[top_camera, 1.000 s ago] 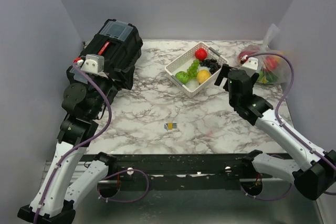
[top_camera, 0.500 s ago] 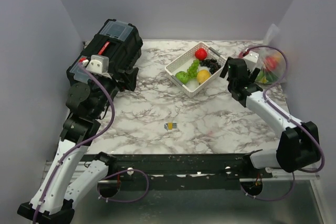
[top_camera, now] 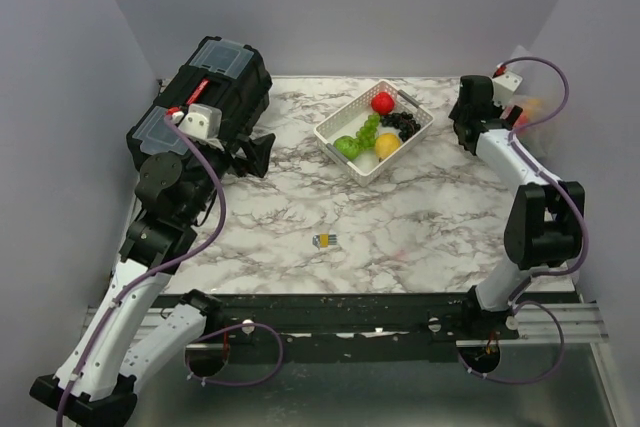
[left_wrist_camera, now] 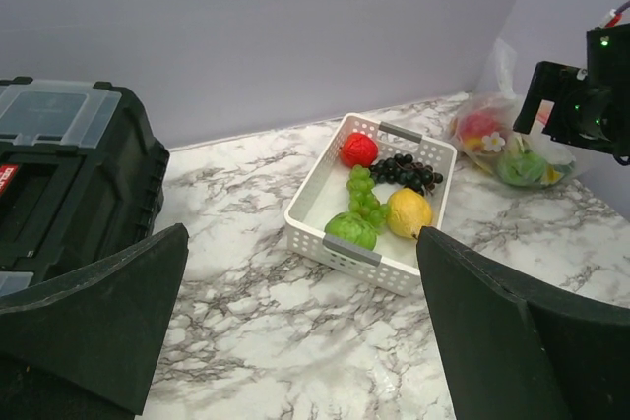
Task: Take the fake fruits out of the plastic bag
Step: Move the plastic bag to the center of the board.
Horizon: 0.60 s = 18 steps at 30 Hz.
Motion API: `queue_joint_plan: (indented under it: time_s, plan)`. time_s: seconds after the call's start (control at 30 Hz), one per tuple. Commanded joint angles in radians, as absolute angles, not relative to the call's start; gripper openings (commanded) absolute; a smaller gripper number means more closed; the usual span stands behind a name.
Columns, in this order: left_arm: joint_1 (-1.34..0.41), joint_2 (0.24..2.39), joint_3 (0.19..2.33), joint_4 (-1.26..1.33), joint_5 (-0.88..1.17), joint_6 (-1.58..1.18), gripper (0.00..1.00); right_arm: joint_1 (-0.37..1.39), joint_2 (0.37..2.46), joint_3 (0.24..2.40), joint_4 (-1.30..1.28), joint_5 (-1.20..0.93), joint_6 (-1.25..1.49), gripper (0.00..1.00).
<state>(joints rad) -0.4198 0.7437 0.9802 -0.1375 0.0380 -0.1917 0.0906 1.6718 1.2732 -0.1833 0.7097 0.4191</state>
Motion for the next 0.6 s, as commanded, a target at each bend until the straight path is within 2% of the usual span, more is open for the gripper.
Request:
queue_joint_plan:
  time_s: [0.0,0.1,0.23,0.37,0.47,0.53,0.57]
  plan:
    - [-0.441,0.742,0.991,-0.143,0.049,-0.177,0.99,0.035,1.754,1.337,-0.284,0.713,0.364,1.0]
    - [-0.455,0.743,0.994,-0.149,0.041,-0.171,0.99,0.025,1.784,1.341,-0.293,0.715,0.37,0.95]
    - [-0.459,0.741,0.992,-0.148,0.033,-0.167,0.99,0.02,1.802,1.333,-0.296,0.721,0.376,0.8]
    - [-0.465,0.743,0.994,-0.148,0.051,-0.169,0.99,0.02,1.781,1.302,-0.276,0.741,0.38,0.5]
    - [-0.468,0.756,0.994,-0.15,0.049,-0.172,0.99,0.02,1.755,1.276,-0.278,0.722,0.384,0.22]
    - [-0.471,0.759,0.998,-0.152,0.057,-0.175,0.99,0.02,1.734,1.246,-0.281,0.7,0.4,0.14]
    - [-0.471,0.758,0.996,-0.15,0.064,-0.179,0.99,0.021,1.717,1.223,-0.281,0.683,0.406,0.13]
